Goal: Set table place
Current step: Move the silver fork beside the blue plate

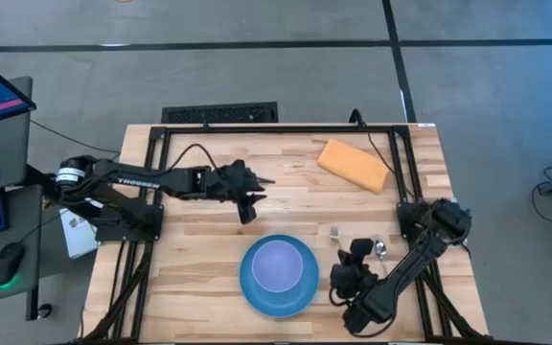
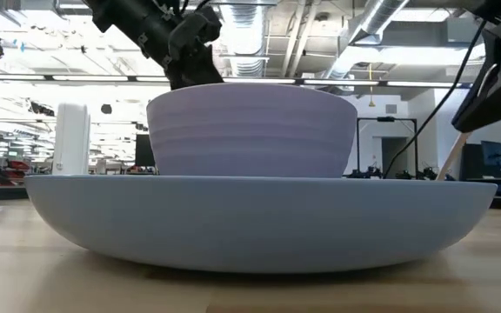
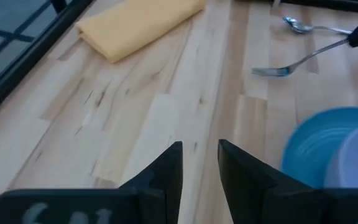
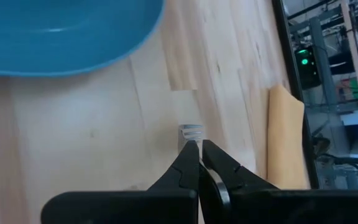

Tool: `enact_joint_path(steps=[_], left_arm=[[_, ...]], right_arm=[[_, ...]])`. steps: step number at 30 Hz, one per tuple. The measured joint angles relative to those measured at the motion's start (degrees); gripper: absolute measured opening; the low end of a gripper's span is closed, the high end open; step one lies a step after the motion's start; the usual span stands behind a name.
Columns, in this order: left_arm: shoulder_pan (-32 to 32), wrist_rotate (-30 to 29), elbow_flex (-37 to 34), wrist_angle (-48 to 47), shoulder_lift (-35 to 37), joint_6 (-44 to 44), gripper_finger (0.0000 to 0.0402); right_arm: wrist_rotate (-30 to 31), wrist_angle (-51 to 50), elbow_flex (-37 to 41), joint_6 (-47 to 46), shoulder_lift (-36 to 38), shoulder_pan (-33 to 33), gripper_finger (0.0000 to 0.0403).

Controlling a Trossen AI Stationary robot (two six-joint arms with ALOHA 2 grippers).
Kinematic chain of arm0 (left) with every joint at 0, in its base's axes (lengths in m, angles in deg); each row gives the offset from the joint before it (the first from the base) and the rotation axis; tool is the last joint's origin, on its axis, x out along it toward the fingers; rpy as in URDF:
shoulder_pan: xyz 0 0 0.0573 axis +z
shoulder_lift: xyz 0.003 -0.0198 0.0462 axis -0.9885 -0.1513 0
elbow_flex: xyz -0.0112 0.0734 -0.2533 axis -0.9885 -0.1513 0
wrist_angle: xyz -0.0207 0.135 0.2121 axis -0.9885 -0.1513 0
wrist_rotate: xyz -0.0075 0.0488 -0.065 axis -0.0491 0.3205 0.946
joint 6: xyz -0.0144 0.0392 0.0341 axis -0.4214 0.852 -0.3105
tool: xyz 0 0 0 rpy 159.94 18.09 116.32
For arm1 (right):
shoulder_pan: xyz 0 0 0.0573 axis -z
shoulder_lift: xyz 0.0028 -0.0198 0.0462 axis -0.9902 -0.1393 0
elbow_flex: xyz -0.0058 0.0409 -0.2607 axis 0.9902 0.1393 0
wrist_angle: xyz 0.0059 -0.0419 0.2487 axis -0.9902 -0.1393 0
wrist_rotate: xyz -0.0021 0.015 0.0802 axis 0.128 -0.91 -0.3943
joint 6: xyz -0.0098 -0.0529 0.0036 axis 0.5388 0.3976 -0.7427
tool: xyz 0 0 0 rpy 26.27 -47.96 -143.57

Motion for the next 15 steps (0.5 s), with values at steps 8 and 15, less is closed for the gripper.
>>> enact_joint_path(steps=[8,15], left_arm=[[-5.3,-6.9,-3.8,4.7,0.5,-2.7,0.0091],[-8.1,-6.9,-8.1,9.3,0.7,-7.1,0.0091]], right_arm=[[-1.6,-0.4,-4.8,0.4,-5.8,0.0,0.0024],[-5.0,1.1,-6.4,1.3,-8.2,-0.4,0.003]])
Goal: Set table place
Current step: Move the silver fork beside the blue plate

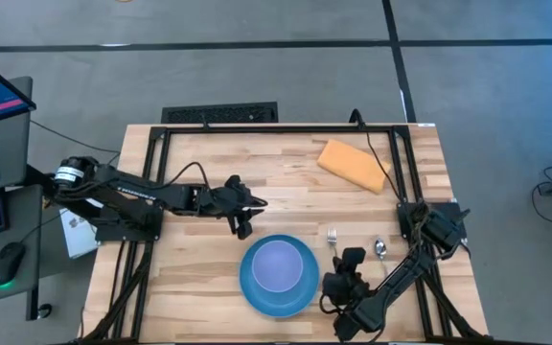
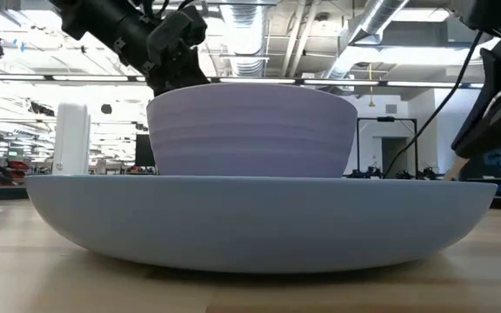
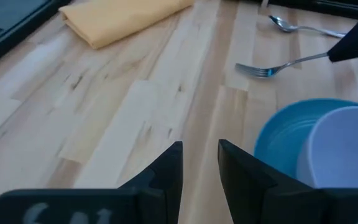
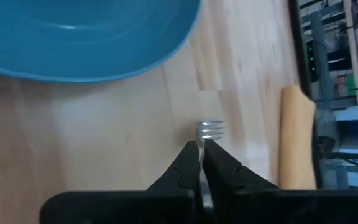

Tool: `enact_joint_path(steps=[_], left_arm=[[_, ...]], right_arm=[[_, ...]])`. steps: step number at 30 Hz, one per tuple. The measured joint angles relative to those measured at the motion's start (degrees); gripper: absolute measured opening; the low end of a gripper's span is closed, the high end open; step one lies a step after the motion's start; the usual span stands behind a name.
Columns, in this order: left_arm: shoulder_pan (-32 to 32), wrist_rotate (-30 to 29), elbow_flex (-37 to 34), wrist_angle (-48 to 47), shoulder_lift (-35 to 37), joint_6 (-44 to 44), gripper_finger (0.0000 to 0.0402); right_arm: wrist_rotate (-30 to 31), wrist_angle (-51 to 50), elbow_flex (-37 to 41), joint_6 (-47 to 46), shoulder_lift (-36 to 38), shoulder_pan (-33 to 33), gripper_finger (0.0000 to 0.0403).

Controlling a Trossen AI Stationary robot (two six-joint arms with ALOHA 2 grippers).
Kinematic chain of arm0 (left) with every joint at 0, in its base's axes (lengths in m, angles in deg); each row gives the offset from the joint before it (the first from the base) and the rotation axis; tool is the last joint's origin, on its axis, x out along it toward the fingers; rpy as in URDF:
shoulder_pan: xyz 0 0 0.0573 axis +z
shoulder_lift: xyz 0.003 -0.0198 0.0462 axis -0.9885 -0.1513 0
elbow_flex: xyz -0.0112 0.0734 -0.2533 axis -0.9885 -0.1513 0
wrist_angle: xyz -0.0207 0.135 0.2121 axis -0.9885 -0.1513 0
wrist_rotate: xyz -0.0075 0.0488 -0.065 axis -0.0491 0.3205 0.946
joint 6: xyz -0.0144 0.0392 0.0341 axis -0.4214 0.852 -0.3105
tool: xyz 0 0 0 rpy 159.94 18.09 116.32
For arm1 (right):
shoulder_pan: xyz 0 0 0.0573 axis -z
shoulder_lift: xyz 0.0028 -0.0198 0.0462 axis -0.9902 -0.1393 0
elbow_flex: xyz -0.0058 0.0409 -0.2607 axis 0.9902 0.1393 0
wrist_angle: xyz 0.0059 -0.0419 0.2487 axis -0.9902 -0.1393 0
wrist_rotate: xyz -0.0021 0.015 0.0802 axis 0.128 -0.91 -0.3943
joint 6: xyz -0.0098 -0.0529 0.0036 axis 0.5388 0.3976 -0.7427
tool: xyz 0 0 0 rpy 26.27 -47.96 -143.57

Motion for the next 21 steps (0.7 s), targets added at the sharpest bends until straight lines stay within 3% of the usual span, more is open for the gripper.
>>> enact_joint_path(steps=[9,21], left_arm=[[-2.8,-0.3,0.0,0.5,0.0,-1.9,0.0091],[-4.8,-0.3,0.0,0.7,0.0,-3.3,0.0091]], right_arm=[[-5.8,3.2,-2.4,-0.8,-0.1,-1.8,0.011],[-10.2,8.8,-2.4,2.7,-0.1,-1.7,0.0163]])
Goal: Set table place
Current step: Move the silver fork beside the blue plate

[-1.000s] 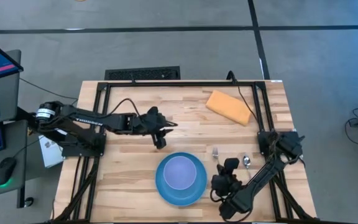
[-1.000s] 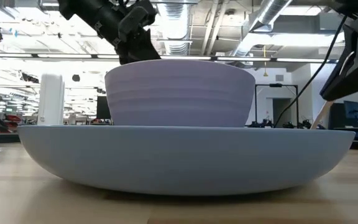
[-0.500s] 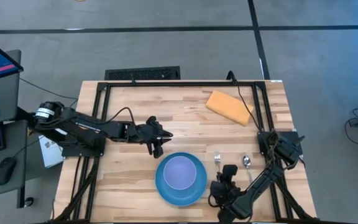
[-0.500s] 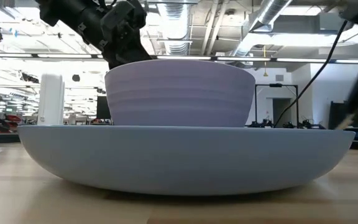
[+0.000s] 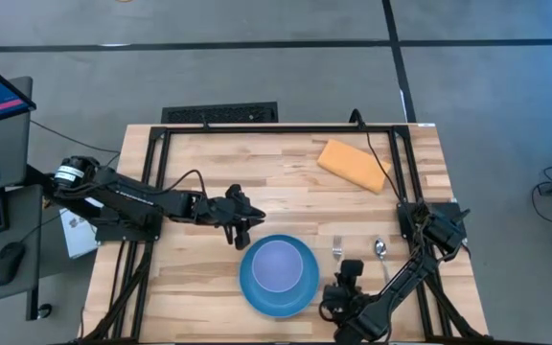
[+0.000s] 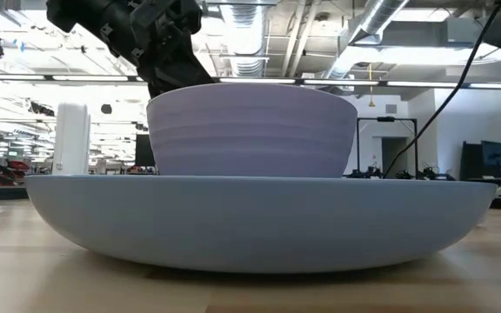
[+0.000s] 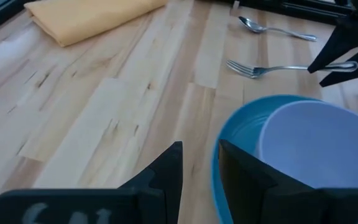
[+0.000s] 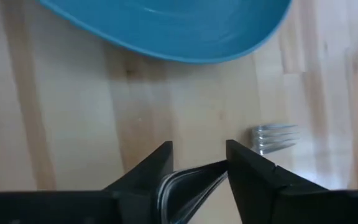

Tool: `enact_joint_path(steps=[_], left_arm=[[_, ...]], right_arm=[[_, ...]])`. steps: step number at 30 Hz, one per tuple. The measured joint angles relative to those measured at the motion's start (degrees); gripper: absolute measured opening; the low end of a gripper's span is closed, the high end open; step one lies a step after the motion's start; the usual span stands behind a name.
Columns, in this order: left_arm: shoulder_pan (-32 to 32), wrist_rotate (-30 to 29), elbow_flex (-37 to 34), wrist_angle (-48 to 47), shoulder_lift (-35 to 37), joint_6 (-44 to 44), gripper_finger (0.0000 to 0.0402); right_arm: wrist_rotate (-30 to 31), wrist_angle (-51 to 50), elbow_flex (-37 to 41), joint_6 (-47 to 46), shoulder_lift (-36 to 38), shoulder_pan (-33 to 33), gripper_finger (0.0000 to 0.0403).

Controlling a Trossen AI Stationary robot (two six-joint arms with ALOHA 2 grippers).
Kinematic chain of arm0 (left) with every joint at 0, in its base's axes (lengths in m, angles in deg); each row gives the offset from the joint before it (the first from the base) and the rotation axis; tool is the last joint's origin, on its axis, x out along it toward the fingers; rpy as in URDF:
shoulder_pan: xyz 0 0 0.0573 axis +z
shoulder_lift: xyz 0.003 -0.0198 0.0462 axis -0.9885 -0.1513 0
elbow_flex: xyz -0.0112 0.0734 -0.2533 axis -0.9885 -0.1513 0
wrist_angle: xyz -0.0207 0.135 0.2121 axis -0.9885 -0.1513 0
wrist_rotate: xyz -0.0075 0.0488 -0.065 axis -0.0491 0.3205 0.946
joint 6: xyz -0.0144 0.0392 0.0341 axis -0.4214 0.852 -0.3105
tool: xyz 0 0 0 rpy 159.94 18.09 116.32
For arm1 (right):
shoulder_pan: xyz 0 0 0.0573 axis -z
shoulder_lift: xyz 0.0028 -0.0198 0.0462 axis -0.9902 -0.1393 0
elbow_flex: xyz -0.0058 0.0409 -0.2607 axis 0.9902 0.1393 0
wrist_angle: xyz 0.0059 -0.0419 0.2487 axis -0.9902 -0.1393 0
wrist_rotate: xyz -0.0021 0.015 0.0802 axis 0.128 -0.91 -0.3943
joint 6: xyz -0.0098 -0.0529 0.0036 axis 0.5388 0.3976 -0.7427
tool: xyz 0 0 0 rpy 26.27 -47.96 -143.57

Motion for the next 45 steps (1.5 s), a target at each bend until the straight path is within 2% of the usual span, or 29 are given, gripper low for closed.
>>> enact_joint_path(steps=[11,13,18,26,35,41,45], left_arm=[[-0.1,4.5,0.0,0.0,0.0,-1.6,0.009],[-0.1,4.5,0.0,0.0,0.0,-1.8,0.009],[-0.2,4.6,0.0,-0.9,0.0,-2.2,0.009],[-0.3,4.6,0.0,-1.2,0.0,-2.4,0.0091],[-0.3,5.0,0.0,-1.3,0.0,-2.4,0.0091],[-0.2,5.0,0.0,-1.0,0.0,-2.4,0.0091],[-0.2,5.0,0.0,-0.9,0.0,-1.9,0.0091]], right_arm=[[-7.0,3.5,0.0,1.8,0.0,0.0,0.0201],[-11.7,6.7,0.1,2.5,-0.2,0.1,0.0204],[-13.6,8.3,1.0,5.0,0.1,-0.1,0.02],[-12.5,8.6,1.1,4.6,0.1,-0.1,0.017],[-3.5,2.2,1.3,-9.2,5.0,-2.4,0.0151],[-5.7,-9.9,1.3,-17.2,7.0,-4.0,0.014],[-7.3,-9.3,4.1,-17.3,6.8,-3.4,0.0129]])
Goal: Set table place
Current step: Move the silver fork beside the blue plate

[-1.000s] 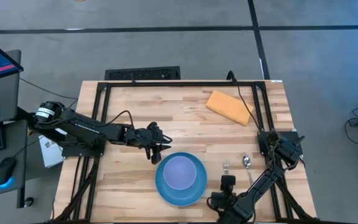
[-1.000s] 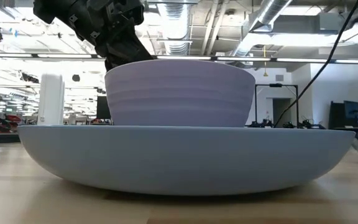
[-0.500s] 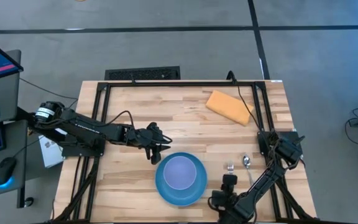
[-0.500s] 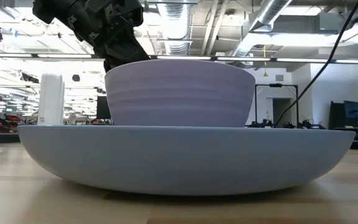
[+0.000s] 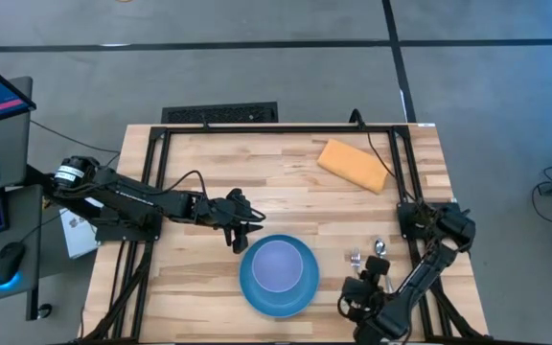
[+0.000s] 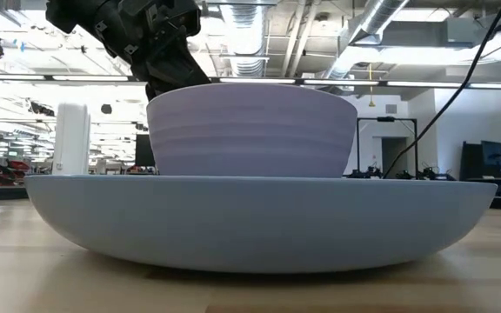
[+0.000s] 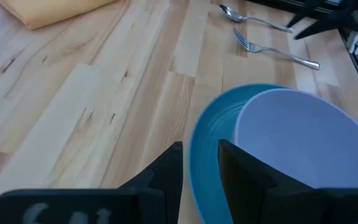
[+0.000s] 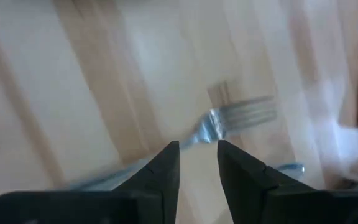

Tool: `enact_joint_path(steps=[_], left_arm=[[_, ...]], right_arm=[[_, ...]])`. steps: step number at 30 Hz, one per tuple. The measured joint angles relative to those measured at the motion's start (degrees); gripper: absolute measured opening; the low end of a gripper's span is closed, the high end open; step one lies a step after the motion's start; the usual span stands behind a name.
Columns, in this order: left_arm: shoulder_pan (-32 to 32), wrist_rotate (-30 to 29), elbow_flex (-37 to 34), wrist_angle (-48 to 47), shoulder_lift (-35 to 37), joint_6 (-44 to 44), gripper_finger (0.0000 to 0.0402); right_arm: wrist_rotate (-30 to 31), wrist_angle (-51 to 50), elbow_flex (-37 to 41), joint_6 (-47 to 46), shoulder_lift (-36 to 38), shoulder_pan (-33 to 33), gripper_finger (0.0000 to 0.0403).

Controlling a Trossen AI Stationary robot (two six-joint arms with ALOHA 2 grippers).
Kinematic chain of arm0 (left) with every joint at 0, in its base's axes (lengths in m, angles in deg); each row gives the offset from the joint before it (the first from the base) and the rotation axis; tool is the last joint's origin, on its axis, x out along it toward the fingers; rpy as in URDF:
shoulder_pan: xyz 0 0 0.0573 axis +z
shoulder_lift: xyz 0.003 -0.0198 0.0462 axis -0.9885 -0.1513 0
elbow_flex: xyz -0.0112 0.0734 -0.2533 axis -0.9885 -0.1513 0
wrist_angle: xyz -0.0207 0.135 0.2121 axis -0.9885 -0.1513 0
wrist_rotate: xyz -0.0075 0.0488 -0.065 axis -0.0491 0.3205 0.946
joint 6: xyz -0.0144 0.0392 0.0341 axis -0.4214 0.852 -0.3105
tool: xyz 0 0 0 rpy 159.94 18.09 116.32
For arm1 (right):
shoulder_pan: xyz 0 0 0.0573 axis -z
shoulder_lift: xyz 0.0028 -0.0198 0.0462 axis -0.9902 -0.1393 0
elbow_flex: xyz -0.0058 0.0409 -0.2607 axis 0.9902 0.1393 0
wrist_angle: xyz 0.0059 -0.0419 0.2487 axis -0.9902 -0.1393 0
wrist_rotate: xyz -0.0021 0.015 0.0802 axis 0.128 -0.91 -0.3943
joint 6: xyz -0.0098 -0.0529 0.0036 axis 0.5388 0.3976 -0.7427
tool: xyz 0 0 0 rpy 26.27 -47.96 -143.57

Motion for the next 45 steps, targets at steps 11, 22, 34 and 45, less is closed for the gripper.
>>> enact_joint_path(steps=[11,22,34,45], left_arm=[[0.0,0.0,0.0,-0.6,0.0,0.2,0.0091],[0.0,0.0,0.0,-1.0,0.0,1.5,0.0091],[0.0,0.0,0.0,-1.7,0.0,1.5,0.0091],[0.0,0.0,0.0,-3.7,0.0,1.3,0.0091]], right_arm=[[-5.8,6.1,9.0,-5.2,-0.1,-1.8,0.0108],[-5.2,11.5,13.0,-3.5,0.3,0.7,0.0107],[-1.4,13.2,12.5,-1.5,0.1,3.3,0.0106],[0.2,18.3,11.1,5.4,0.1,7.0,0.0107]])
